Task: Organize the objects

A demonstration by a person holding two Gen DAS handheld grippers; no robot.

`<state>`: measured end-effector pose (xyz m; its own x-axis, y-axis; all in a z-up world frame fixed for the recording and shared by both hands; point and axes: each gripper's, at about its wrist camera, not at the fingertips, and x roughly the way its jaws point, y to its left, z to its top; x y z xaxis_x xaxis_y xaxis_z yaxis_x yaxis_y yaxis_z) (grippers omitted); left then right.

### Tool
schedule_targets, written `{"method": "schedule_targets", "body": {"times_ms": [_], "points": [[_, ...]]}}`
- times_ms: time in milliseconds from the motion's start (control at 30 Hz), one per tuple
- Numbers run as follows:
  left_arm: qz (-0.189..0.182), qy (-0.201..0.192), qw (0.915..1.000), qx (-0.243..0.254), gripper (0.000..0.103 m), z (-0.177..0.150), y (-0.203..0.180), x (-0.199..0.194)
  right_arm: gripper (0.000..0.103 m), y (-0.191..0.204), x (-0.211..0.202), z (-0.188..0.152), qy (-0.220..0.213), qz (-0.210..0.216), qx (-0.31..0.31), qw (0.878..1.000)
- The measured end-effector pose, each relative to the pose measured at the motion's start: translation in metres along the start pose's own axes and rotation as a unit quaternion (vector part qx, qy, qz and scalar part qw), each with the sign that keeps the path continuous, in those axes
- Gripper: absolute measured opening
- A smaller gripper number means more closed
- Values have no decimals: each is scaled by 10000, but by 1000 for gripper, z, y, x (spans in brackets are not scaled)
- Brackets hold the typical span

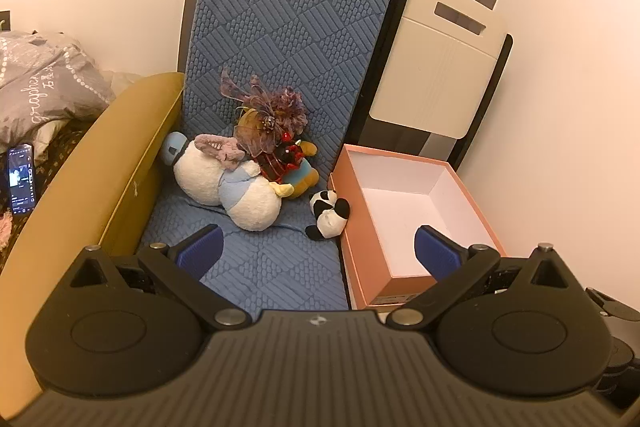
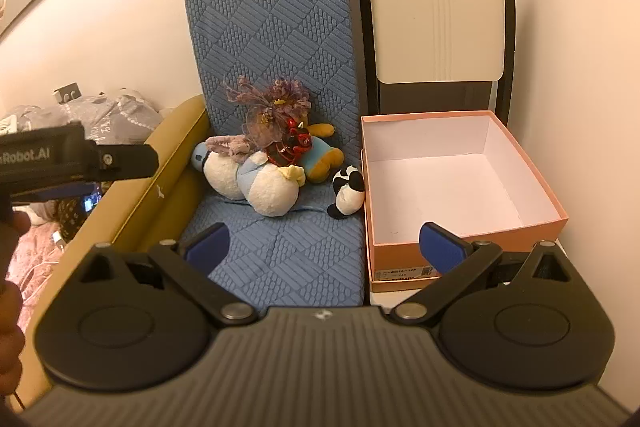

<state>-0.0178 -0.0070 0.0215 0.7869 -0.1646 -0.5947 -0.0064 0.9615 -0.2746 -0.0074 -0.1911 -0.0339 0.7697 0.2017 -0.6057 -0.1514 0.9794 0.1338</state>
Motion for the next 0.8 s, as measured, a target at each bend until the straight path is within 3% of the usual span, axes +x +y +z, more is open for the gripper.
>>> {"method": "schedule_targets", "body": {"times_ms": [633,800], "points": [[87,-40,9999,32,103,-16,-1,-11,103,-4,-2,-12,161,-51,134,9998],[124,-78,9999,57,103,-21,-3,-13,101,-8,-8,-14,-1,80,242,9997]]}}
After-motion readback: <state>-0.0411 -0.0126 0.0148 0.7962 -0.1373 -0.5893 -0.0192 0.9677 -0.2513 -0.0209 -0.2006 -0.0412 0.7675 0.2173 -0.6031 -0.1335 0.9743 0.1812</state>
